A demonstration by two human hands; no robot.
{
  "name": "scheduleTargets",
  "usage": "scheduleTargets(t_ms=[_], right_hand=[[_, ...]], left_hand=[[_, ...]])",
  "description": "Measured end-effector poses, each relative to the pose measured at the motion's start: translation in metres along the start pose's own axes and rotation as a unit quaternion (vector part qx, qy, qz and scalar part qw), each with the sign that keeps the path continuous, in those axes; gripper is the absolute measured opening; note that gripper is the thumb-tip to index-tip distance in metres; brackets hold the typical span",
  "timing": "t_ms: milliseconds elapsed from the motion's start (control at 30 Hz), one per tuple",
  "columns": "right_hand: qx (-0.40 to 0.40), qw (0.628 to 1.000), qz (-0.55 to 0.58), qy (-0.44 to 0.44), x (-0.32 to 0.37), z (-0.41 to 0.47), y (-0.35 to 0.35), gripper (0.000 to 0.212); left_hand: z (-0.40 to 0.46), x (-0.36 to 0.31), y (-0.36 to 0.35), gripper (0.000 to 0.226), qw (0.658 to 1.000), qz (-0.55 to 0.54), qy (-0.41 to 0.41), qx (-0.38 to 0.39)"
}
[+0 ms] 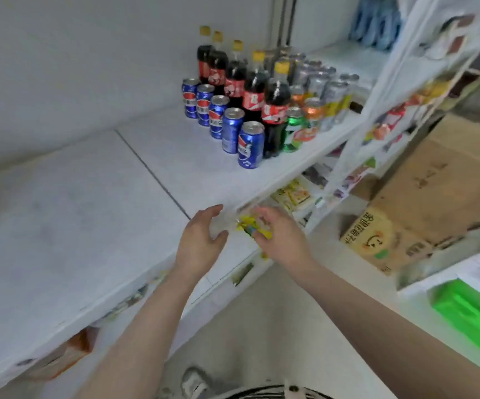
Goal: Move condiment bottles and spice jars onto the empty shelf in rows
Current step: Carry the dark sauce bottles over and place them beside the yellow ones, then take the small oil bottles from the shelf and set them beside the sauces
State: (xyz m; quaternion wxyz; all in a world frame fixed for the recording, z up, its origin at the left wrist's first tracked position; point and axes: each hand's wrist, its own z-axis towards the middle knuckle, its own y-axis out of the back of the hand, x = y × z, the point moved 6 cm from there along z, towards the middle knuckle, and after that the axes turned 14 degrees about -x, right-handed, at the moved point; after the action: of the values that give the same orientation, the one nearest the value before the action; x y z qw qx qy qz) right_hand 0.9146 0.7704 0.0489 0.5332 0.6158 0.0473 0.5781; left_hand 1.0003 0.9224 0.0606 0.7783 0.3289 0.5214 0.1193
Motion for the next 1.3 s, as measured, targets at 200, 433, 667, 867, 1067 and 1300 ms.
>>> scheduleTargets(t_ms=[200, 433, 667, 867, 1067, 1300], right_hand=[[-0.051, 0.981, -0.143, -0.121, -0.154, -0.068, 0.130, 0.048], [-0.123, 0.930, -0.196, -0.284, -0.284, -0.174, 0.245, 0.051], [-0.199, 0.851, -0.211, -0.437, -0.374, -0.261, 0.329, 0.053], [-0.242, 0.781, -0.226, -0.530, -0.439, -0.297, 0.391, 0.053], [-0.287, 0.739, -0.215, -0.570, -0.486, -0.299, 0.448, 0.055], [-0.295, 0.722, -0.198, -0.594, -0.548, -0.321, 0.500, 0.055]], left_hand=[[-0.066, -0.120, -0.160, 0.052, 0.978, 0.010, -0.133, 0.163], [-0.154, -0.222, -0.301, 0.056, 0.908, 0.032, -0.257, 0.328], [-0.225, -0.320, -0.415, 0.055, 0.819, 0.036, -0.372, 0.436], [-0.257, -0.394, -0.504, 0.055, 0.754, 0.021, -0.436, 0.491], [-0.279, -0.475, -0.576, 0.057, 0.702, 0.016, -0.503, 0.504], [-0.335, -0.529, -0.642, 0.055, 0.675, -0.002, -0.491, 0.551]])
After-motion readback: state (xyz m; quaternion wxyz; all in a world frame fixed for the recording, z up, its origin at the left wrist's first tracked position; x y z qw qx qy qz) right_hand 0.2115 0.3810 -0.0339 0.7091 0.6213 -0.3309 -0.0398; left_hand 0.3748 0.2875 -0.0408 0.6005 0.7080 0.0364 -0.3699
